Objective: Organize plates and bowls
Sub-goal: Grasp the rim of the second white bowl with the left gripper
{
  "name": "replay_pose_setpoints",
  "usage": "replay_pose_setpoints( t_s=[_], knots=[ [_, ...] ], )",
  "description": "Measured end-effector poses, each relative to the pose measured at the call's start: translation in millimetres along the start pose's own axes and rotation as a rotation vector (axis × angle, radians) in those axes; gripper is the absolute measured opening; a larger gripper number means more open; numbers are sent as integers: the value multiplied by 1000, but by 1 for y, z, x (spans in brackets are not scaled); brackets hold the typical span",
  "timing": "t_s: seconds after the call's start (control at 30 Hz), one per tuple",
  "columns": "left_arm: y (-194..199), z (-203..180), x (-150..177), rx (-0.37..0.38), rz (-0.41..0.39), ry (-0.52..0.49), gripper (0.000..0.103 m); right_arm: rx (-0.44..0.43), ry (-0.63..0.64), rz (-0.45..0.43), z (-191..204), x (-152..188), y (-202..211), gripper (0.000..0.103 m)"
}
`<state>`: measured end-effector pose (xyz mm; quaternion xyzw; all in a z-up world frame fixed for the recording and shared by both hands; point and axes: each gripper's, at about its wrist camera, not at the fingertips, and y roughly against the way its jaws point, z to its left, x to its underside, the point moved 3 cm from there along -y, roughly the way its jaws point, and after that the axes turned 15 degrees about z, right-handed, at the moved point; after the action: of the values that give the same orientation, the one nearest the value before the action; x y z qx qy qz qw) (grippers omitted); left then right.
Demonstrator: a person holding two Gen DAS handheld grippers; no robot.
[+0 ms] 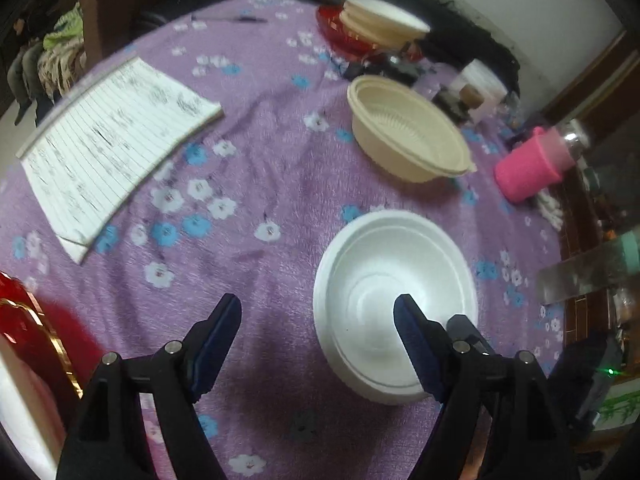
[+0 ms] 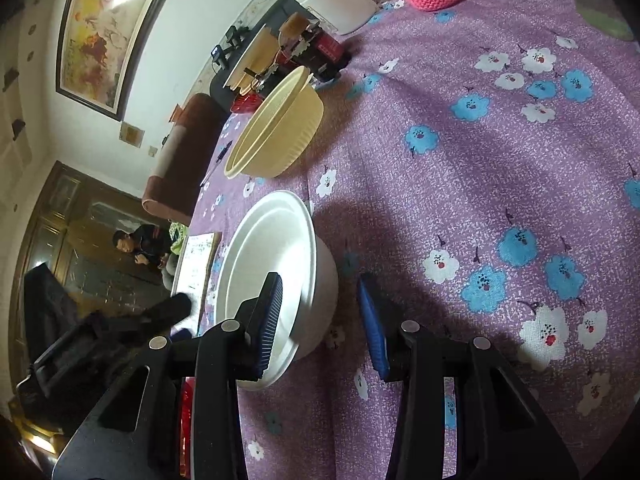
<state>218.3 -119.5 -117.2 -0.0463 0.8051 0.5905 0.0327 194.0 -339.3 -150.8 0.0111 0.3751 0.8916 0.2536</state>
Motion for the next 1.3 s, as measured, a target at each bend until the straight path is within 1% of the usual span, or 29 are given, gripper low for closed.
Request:
replay_pose_setpoints(
  t_s=[0.07, 0.17, 0.27, 0.33, 0.37, 0.4, 0.43, 0.5, 0.53, 0.57, 0.6, 0.67, 0.7, 0.8, 1.03, 1.2, 1.3],
  knots=[
    [-11, 3, -1, -3, 24, 15, 77, 0, -2, -5, 0, -1, 0, 40],
    [-20, 6, 0, 2, 35, 27, 75, -11, -14, -6, -3, -2, -1, 40],
    [-20, 6, 1, 12, 29, 25, 68, -7, -16, -8, -4, -3, -2, 40],
    [-19, 5, 2, 14, 23, 18, 56, 2, -12, -15, -4, -3, -2, 38],
    [-19, 5, 3, 17, 25, 15, 53, 12, -9, -16, -4, -4, -2, 34],
    [-20, 5, 3, 20, 27, 11, 47, 17, -7, -15, -4, -4, -3, 29],
    [-20, 5, 3, 23, 28, 9, 39, 18, -7, -11, -4, -4, -4, 28],
    [-22, 4, 3, 26, 32, 3, 30, 11, -14, 1, -6, -5, -6, 18],
    [-23, 4, 4, 32, 37, -1, 25, 6, -17, 5, -7, -4, -7, 18],
    [-24, 3, 5, 38, 42, -4, 22, 2, -19, 10, -8, -4, -8, 18],
    [-25, 2, 6, 45, 42, -11, 17, 0, -19, 12, -8, -4, -9, 16],
    [-24, -1, 7, 43, 38, -31, 13, 5, -5, 8, -5, -3, -8, 11],
    [-24, -4, 8, 40, 37, -40, 9, 13, 6, 2, -3, -3, -8, 10],
    [-22, -6, 11, 28, 26, -63, 9, 34, 24, -10, 1, -1, -6, 8],
    [-11, -5, 20, 32, 16, -87, 9, 30, 35, -12, 5, 3, -4, 7],
    [4, 1, 30, 37, -7, -91, 9, 18, 57, -22, 16, 12, 3, 7],
    [19, 6, 39, 33, -35, -101, 9, 5, 73, -27, 27, 23, 7, 7]
  ],
)
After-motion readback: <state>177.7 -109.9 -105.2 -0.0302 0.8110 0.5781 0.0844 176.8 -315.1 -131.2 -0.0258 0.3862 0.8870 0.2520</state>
